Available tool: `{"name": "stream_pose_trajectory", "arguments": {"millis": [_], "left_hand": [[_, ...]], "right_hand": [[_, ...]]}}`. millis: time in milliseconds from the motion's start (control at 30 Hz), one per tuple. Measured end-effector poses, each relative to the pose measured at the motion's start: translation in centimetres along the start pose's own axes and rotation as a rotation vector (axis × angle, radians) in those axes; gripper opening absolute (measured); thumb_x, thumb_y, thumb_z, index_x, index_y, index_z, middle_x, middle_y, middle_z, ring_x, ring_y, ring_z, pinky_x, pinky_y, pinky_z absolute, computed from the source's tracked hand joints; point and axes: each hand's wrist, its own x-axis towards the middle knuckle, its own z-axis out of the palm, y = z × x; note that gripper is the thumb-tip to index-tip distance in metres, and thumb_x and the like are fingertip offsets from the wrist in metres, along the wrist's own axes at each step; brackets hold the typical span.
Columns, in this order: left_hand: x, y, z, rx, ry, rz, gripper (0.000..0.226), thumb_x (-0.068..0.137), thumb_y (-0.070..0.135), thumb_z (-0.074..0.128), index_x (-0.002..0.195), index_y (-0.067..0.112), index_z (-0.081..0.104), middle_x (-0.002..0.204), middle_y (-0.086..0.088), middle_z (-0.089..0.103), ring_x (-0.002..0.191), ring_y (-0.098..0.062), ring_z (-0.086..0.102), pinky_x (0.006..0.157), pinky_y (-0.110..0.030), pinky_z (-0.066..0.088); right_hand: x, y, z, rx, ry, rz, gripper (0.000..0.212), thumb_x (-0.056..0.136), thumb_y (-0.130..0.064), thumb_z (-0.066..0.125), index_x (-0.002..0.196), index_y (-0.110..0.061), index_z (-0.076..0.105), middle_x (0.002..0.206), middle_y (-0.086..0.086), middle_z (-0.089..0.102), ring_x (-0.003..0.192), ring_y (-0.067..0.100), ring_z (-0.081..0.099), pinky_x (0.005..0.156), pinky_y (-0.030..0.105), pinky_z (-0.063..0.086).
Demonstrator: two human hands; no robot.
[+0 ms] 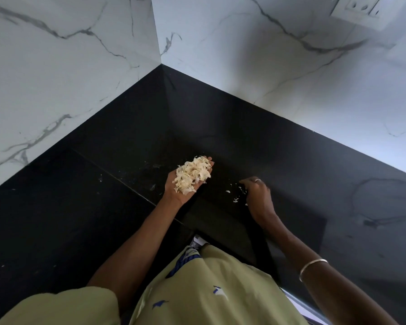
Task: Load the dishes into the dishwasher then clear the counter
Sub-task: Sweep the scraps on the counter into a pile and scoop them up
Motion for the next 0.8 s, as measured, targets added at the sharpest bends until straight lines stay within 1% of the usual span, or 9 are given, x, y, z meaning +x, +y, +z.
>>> {"name": "stream_pose_trajectory", "arguments": {"millis": [33, 133, 267, 400, 467, 533, 600, 700, 800], "left_hand": [[-0.3, 0.3, 0.2, -0.037, -0.034, -0.003, 0.058, 0.095, 0.024, 0.041, 0.148, 0.0, 0.033, 0.155, -0.019, 0.033, 0.141, -0.033, 0.036, 0.117, -0.044, 0.029], [0.0, 0.6, -0.5, 0.04, 0.255, 0.097, 0.058, 0.092, 0.031, 0.051, 0.143, 0.005, 0.043, 0.149, -0.015, 0.042, 0.138, -0.031, 0.041, 0.105, -0.045, 0.04], [-0.4, 0.9, 0.1, -0.022, 0.07, 0.026, 0.058, 0.1, 0.027, 0.023, 0.147, -0.007, 0.03, 0.153, -0.026, 0.033, 0.141, -0.037, 0.034, 0.121, -0.045, 0.02], [-0.8, 0.6, 0.7, -0.018, 0.156, 0.08, 0.054, 0.1, 0.031, 0.036, 0.146, 0.003, 0.037, 0.152, -0.019, 0.037, 0.139, -0.034, 0.039, 0.107, -0.046, 0.038], [-0.1, 0.6, 0.2, 0.047, 0.216, 0.137, 0.053, 0.101, 0.034, 0.038, 0.147, 0.006, 0.037, 0.151, -0.017, 0.039, 0.138, -0.033, 0.041, 0.103, -0.045, 0.041], [0.2, 0.8, 0.4, -0.05, 0.062, 0.065, 0.056, 0.103, 0.031, 0.027, 0.147, -0.001, 0.033, 0.153, -0.022, 0.034, 0.14, -0.036, 0.037, 0.113, -0.045, 0.032], [-0.1, 0.9, 0.5, -0.079, -0.009, 0.003, 0.057, 0.102, 0.028, 0.022, 0.147, -0.007, 0.031, 0.151, -0.026, 0.035, 0.14, -0.038, 0.036, 0.119, -0.045, 0.024], [0.3, 0.8, 0.0, -0.046, -0.103, 0.042, 0.058, 0.1, 0.027, 0.021, 0.147, -0.007, 0.031, 0.149, -0.027, 0.038, 0.141, -0.037, 0.036, 0.121, -0.045, 0.022], [0.5, 0.3, -0.2, -0.112, -0.164, 0.005, 0.059, 0.098, 0.024, 0.025, 0.147, -0.008, 0.029, 0.151, -0.028, 0.035, 0.143, -0.037, 0.031, 0.122, -0.044, 0.016]], "right_hand": [[-0.5, -0.3, 0.2, -0.015, -0.063, -0.046, 0.043, 0.087, 0.001, 0.059, 0.128, -0.013, 0.06, 0.128, 0.004, 0.057, 0.115, 0.016, 0.057, 0.097, 0.03, 0.051], [-1.3, -0.6, 0.3, -0.023, -0.145, -0.114, 0.047, 0.087, -0.001, 0.06, 0.131, -0.017, 0.057, 0.134, 0.002, 0.054, 0.12, 0.015, 0.055, 0.101, 0.03, 0.049], [1.6, -1.5, 0.0, 0.027, -0.069, -0.036, 0.05, 0.096, -0.006, 0.05, 0.144, -0.017, 0.043, 0.149, 0.005, 0.044, 0.134, 0.018, 0.045, 0.106, 0.027, 0.038], [1.9, -3.0, 1.3, -0.094, -0.26, -0.021, 0.056, 0.104, -0.034, 0.035, 0.155, -0.02, 0.017, 0.162, 0.002, 0.012, 0.149, 0.022, 0.014, 0.116, 0.042, 0.026], [0.1, -3.3, 1.4, -0.13, -0.299, -0.1, 0.055, 0.105, -0.038, 0.029, 0.155, -0.021, 0.014, 0.162, -0.001, 0.007, 0.149, 0.018, 0.007, 0.118, 0.035, 0.015], [-1.9, -2.7, 0.9, -0.153, -0.339, -0.179, 0.054, 0.105, -0.039, 0.027, 0.155, -0.023, 0.015, 0.161, -0.005, 0.007, 0.143, 0.008, 0.0, 0.115, 0.028, 0.008], [-3.3, -1.1, 0.1, -0.129, -0.352, -0.219, 0.052, 0.105, -0.04, 0.028, 0.154, -0.025, 0.023, 0.16, -0.009, 0.016, 0.143, 0.007, 0.007, 0.119, 0.031, 0.014], [-2.8, 1.5, -1.2, -0.04, -0.193, -0.199, 0.048, 0.103, -0.038, 0.034, 0.148, -0.024, 0.039, 0.154, -0.006, 0.037, 0.142, 0.016, 0.035, 0.115, 0.038, 0.036], [0.4, 3.0, -1.5, -0.005, -0.087, -0.071, 0.05, 0.104, -0.033, 0.035, 0.151, -0.017, 0.035, 0.156, 0.001, 0.034, 0.144, 0.018, 0.031, 0.119, 0.035, 0.027]]}}
